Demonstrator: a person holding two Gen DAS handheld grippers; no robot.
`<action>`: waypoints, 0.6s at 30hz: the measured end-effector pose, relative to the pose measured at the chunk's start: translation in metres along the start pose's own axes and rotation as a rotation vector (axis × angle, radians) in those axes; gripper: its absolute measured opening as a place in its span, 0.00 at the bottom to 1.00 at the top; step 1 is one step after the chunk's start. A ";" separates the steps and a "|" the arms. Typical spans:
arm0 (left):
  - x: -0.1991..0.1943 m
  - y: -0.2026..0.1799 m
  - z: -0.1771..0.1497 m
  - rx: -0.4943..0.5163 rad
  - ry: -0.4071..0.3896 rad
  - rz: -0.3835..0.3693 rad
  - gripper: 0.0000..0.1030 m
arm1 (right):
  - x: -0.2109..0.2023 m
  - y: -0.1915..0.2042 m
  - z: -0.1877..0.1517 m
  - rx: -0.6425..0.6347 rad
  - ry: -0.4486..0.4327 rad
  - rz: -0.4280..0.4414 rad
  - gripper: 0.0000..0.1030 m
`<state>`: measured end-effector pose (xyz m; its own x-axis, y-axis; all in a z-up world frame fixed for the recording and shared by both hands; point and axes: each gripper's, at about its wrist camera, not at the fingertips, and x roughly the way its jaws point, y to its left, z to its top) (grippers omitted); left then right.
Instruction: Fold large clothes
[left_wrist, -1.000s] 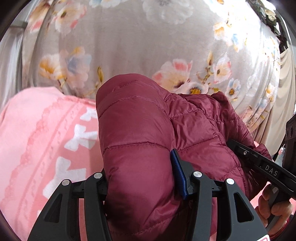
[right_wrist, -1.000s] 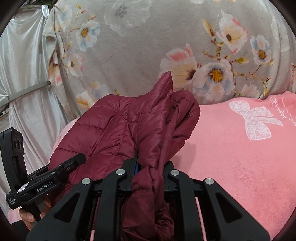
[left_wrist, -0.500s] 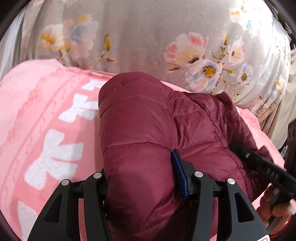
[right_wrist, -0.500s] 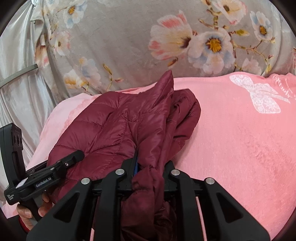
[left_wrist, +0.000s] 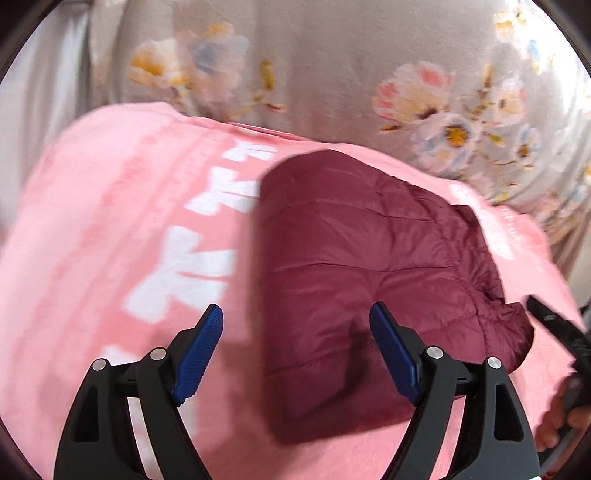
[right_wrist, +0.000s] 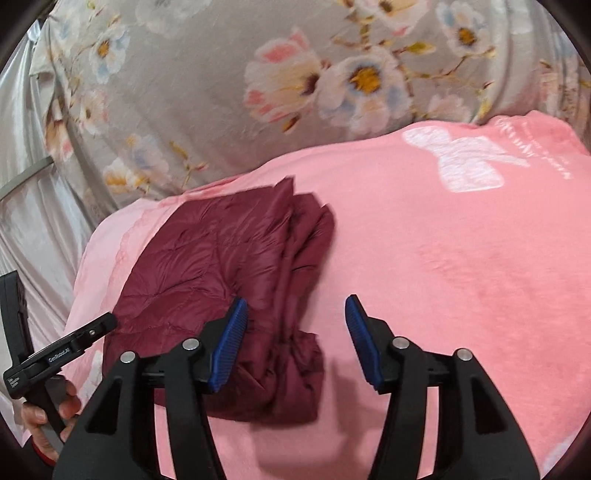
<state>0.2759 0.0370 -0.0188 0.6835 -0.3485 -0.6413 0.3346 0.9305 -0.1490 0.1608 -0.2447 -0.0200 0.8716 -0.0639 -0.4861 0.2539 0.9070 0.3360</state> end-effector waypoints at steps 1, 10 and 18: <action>-0.007 -0.002 0.004 0.003 -0.005 0.034 0.77 | -0.005 0.005 0.005 -0.016 -0.003 -0.004 0.43; -0.013 -0.050 0.036 0.065 -0.029 0.231 0.77 | 0.016 0.083 0.017 -0.237 0.016 -0.064 0.16; 0.050 -0.060 0.009 0.057 0.107 0.249 0.78 | 0.067 0.062 -0.013 -0.197 0.116 -0.130 0.16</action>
<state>0.2954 -0.0370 -0.0352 0.6779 -0.0935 -0.7292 0.2035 0.9770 0.0640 0.2294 -0.1877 -0.0424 0.7803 -0.1477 -0.6077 0.2641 0.9586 0.1061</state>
